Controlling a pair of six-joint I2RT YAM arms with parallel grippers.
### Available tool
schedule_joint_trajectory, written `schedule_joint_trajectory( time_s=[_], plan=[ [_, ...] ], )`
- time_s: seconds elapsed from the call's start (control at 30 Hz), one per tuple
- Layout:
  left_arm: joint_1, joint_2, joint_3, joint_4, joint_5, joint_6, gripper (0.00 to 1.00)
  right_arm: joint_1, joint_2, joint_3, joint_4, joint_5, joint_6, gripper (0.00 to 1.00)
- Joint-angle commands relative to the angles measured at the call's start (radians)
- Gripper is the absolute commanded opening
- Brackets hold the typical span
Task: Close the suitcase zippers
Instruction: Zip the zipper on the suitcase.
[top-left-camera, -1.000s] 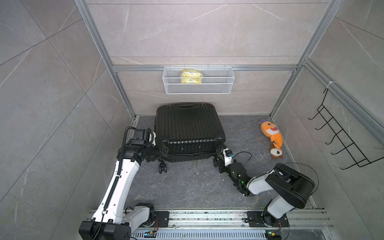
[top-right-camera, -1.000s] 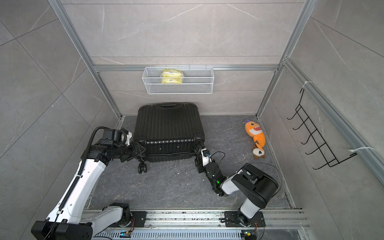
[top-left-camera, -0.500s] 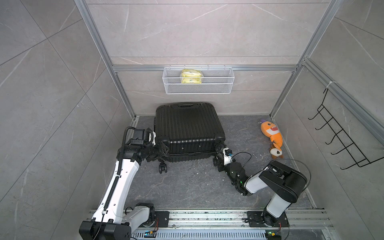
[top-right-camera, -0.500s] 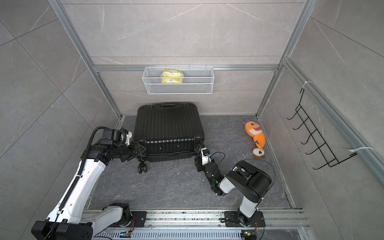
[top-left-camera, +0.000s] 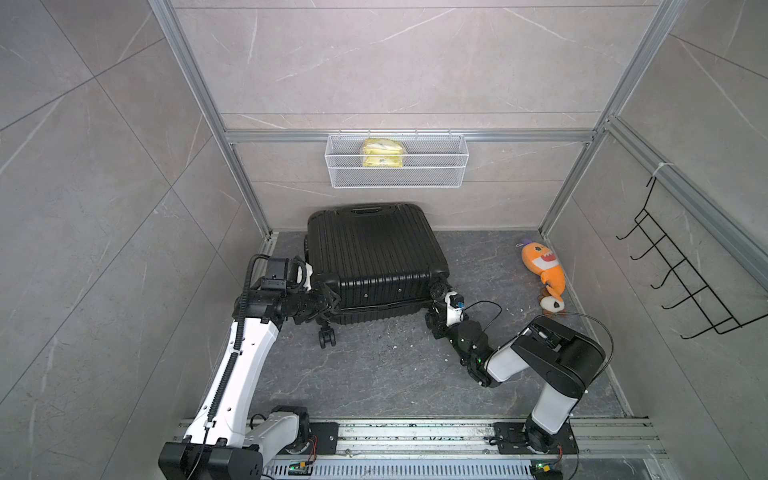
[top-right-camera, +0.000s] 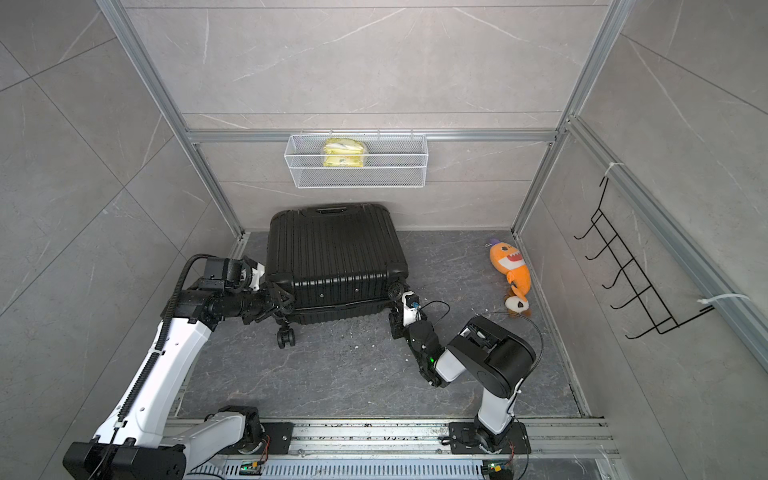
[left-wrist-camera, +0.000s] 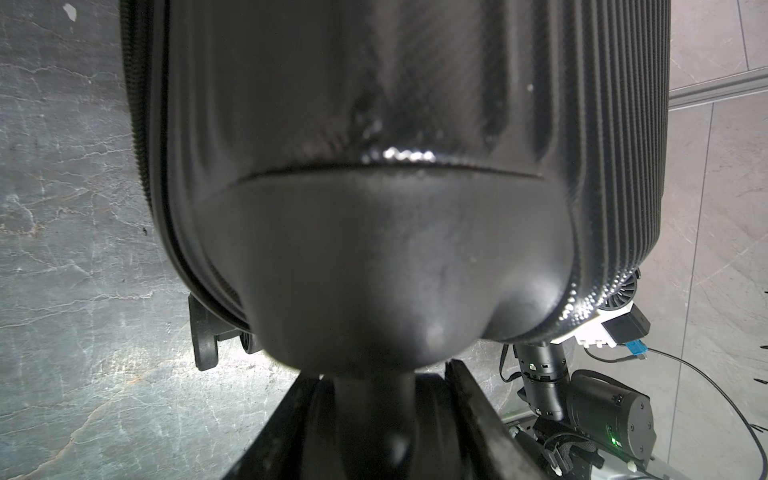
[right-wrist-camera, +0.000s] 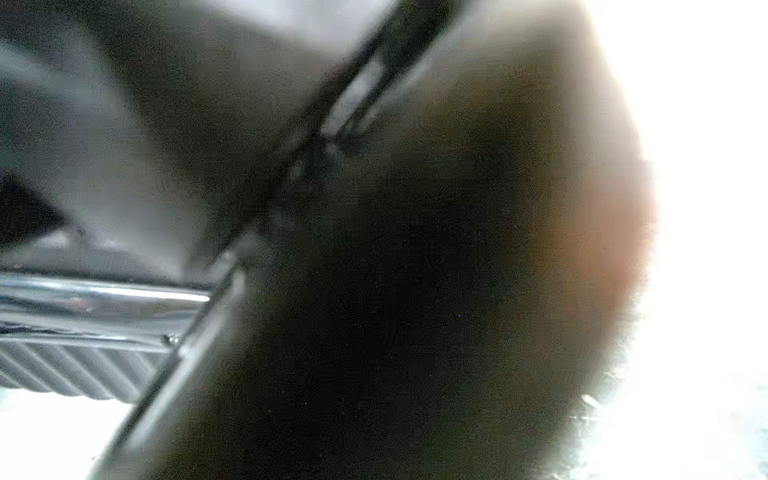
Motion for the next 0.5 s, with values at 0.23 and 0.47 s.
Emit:
schedule_joint_trajectory(
  time_s=[0.23, 0.47],
  plan=[
    [-0.018, -0.049, 0.102, 0.043, 0.061, 0.114, 0.03, -0.016, -0.097, -0.093, -0.034, 0.197, -0.025, 0.0],
    [-0.018, -0.049, 0.126, 0.01, -0.013, 0.138, 0.03, -0.02, -0.186, -0.091, -0.19, 0.324, -0.021, 0.0]
  ],
)
